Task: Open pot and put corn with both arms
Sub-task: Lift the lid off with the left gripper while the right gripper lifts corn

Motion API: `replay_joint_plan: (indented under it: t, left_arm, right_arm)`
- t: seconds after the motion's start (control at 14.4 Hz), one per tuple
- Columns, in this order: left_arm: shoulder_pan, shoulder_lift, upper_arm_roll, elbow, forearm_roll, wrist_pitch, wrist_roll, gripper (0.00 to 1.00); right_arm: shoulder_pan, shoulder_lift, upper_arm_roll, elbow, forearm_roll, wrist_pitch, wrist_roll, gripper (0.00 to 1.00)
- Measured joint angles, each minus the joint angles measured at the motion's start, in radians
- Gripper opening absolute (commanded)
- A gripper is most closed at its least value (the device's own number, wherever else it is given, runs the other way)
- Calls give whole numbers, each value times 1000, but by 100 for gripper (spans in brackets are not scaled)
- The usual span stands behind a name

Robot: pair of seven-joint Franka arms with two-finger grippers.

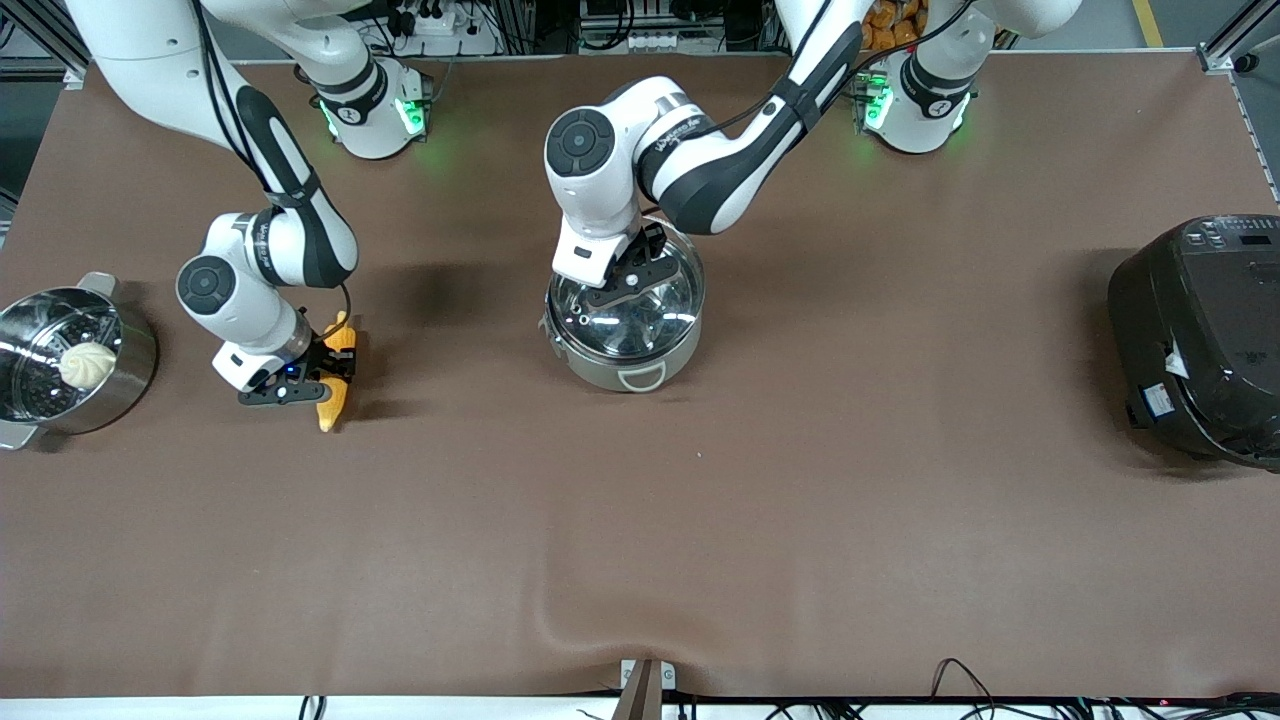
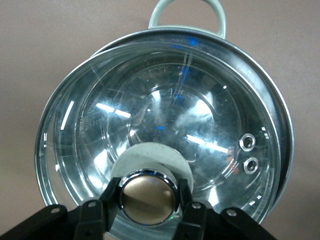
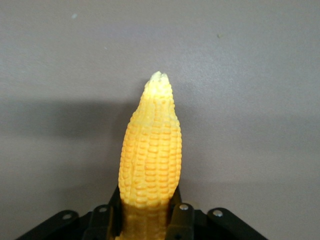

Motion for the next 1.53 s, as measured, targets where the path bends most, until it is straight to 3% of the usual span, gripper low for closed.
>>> replay_joint_plan:
  t: [0.21, 0.42, 0.62, 0.83, 0.97, 1.18, 1.53]
  left_arm:
    - [4, -14, 3, 3, 0, -28, 0, 0]
    - [29, -93, 14, 16, 0, -127, 0, 0]
    - [129, -234, 20, 11, 3, -216, 58, 0]
    - [302, -366, 21, -53, 5, -232, 299, 0]
    - [431, -428, 21, -118, 5, -233, 495, 0]
    - [592, -458, 22, -218, 5, -202, 728, 0]
    - [771, -447, 20, -501, 5, 89, 939, 0]
  right_arm:
    - [0, -32, 3, 46, 0, -85, 0, 14]
    - [0, -72, 3, 98, 0, -201, 0, 15]
    - [1, -107, 10, 223, 17, -410, 0, 15]
    - [3, -124, 34, 382, 72, -622, 14, 15]
    - [4, -127, 75, 481, 82, -738, 90, 15]
    - [9, -127, 190, 570, 85, -816, 276, 16]
    - [36, -127, 366, 605, 82, -799, 568, 16]
